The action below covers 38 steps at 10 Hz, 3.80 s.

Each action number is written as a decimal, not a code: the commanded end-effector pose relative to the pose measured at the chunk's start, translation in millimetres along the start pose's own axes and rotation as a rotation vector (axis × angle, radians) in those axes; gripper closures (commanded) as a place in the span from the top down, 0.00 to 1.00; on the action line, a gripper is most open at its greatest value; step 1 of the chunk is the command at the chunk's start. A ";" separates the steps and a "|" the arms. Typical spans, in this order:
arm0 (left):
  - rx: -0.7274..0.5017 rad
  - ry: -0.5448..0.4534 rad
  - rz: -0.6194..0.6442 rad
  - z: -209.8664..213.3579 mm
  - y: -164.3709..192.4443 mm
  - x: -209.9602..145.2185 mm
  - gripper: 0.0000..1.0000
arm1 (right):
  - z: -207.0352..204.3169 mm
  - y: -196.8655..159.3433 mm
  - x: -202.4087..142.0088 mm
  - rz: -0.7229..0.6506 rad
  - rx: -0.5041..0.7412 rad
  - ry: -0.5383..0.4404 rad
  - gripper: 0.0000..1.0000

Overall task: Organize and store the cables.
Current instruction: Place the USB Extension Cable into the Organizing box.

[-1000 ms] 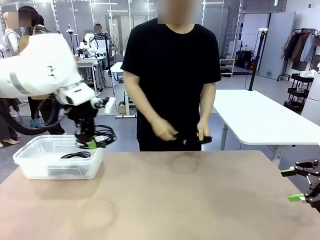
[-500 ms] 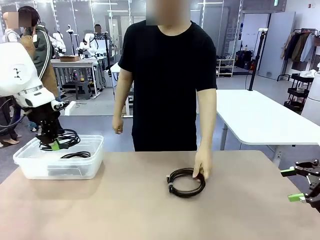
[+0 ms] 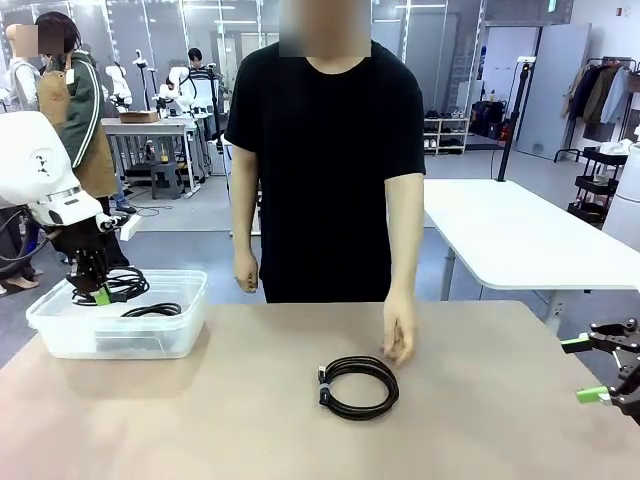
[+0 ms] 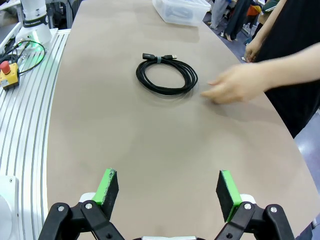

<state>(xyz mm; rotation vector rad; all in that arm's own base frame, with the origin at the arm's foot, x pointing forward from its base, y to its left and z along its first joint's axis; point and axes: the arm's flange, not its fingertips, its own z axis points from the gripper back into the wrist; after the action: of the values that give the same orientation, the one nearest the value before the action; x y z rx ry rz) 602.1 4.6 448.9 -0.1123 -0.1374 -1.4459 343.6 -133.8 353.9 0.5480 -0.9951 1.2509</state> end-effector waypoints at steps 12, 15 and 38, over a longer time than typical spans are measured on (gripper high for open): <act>-0.002 -0.025 -0.008 -7.8 13.6 11.4 1.00 | -0.1 -0.7 3.5 -0.014 -0.012 -0.014 1.00; -0.002 -0.025 -0.008 -7.8 13.6 11.4 1.00 | -0.1 -0.7 3.5 -0.014 -0.012 -0.014 1.00; 0.104 -0.592 0.599 40.0 -195.9 -24.7 1.00 | -25.2 -34.0 55.5 -0.042 0.105 0.283 1.00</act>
<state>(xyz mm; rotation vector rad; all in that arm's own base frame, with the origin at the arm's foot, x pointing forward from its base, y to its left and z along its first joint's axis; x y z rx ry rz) 413.7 25.6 487.0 -0.5075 -0.5433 -0.8407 388.7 -95.6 391.7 0.4655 -0.6954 1.3295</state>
